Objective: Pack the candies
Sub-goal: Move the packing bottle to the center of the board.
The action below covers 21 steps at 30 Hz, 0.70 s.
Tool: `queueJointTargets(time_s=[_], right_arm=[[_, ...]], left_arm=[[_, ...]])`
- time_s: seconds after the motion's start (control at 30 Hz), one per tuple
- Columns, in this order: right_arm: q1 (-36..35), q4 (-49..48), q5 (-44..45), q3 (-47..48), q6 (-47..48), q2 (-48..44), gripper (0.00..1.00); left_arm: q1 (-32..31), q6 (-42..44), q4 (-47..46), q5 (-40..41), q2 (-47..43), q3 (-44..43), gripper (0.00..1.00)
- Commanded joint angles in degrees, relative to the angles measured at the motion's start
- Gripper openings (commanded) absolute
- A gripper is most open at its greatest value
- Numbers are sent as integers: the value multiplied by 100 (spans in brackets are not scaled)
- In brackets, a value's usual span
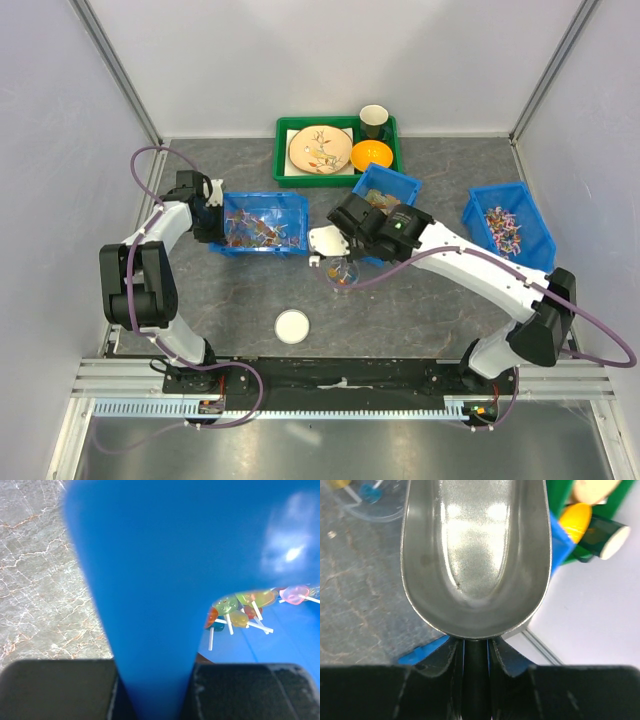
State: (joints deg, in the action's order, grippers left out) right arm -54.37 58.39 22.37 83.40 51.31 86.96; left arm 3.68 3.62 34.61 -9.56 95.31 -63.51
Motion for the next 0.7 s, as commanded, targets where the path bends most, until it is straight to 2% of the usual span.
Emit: queueJointTargets(time_s=[0.0, 0.2, 0.5, 0.67], right_arm=[[-12, -282, 495, 572, 20, 198, 0], [-12, -741, 900, 1134, 28, 979, 0], [-127, -618, 1682, 2907, 72, 2657, 0], [-170, -610, 1876, 3499, 151, 3379, 0]], left_arm=[[27, 8, -95, -318, -240, -224, 2], [19, -10, -235, -371, -635, -180, 1], [-34, -28, -446, -64, -1058, -22, 1], [-210, -19, -446, 340, -1014, -4, 1]])
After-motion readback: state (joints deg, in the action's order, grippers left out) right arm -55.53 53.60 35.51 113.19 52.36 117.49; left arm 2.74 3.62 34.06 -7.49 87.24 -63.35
